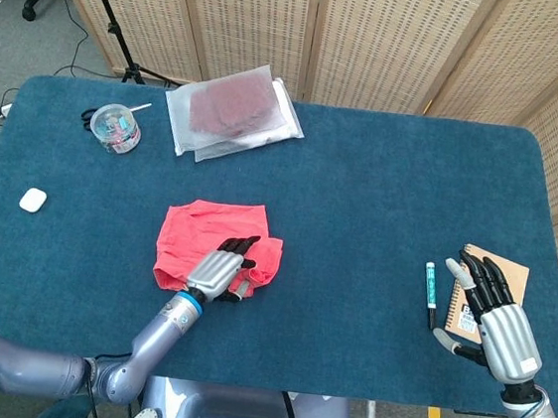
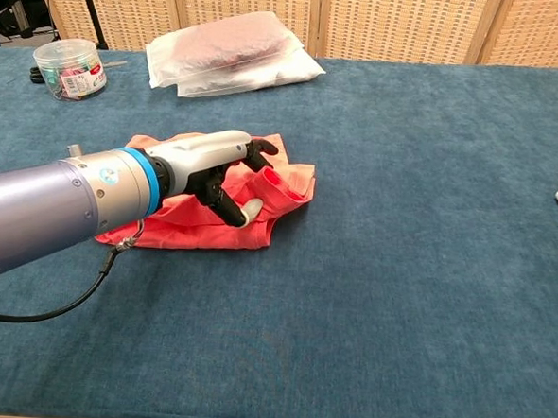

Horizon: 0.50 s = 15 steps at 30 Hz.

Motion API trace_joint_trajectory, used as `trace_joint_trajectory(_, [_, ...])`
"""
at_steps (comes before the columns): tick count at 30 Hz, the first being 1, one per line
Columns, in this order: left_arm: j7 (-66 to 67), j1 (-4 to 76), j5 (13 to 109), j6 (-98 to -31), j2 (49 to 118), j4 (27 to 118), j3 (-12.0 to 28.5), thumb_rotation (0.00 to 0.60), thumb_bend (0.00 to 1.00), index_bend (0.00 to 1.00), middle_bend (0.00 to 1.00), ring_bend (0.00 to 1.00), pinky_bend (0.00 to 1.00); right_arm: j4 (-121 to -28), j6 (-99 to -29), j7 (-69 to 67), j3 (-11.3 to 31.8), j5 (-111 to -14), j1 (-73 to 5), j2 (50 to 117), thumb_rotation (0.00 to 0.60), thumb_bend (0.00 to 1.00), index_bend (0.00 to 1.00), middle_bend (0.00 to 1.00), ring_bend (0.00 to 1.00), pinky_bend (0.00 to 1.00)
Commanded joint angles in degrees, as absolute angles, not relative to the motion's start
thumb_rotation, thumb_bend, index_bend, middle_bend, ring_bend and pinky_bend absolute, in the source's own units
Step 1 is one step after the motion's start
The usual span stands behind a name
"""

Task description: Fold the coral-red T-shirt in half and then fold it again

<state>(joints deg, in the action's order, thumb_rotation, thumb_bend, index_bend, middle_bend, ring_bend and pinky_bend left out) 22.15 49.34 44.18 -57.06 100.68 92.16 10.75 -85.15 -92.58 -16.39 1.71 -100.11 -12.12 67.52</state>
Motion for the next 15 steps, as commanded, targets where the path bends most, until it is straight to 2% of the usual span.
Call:
trace_joint_trajectory(1, [22.08, 49.05, 44.67, -56.95, 100.51, 92.23, 10.42, 0.6, 0.32, 0.08, 0.0, 0.0, 0.0, -85.19, -92.62, -16.39, 1.69, -100.14, -12.09, 67.5, 0.6, 0.0, 0.0, 0.0, 0.0, 0.0])
trace_joint_trajectory(2, [21.94, 48.94, 44.87, -56.89, 100.37, 92.28, 10.37, 0.6, 0.29, 0.02, 0.0, 0.0, 0.0, -85.21, -92.64, -16.43, 1.68, -100.17, -12.08, 67.48, 0.6, 0.0, 0.0, 0.0, 0.0, 0.0])
trace_joint_trajectory(3, [21.74, 48.83, 45.12, -56.81, 100.24, 92.34, 10.35, 0.6, 0.28, 0.0, 0.0, 0.0, 0.0, -85.24, -92.68, -16.43, 1.67, -100.2, -12.07, 67.47, 0.6, 0.0, 0.0, 0.0, 0.0, 0.0])
trace_joint_trajectory(8, [18.88, 47.52, 48.23, -56.91, 98.72, 93.53, 10.54, 0.6, 0.18, 0.0, 0.0, 0.0, 0.0, -85.35, -92.88, -16.31, 1.61, -100.37, -11.97, 67.4, 0.6, 0.0, 0.0, 0.0, 0.0, 0.0])
trace_joint_trajectory(15, [15.13, 44.55, 55.63, -58.61, 92.63, 96.57, 9.52, 0.6, 0.17, 0.0, 0.0, 0.0, 0.0, -85.53, -93.12, -16.25, 1.49, -100.62, -11.83, 67.3, 0.6, 0.0, 0.0, 0.0, 0.0, 0.0])
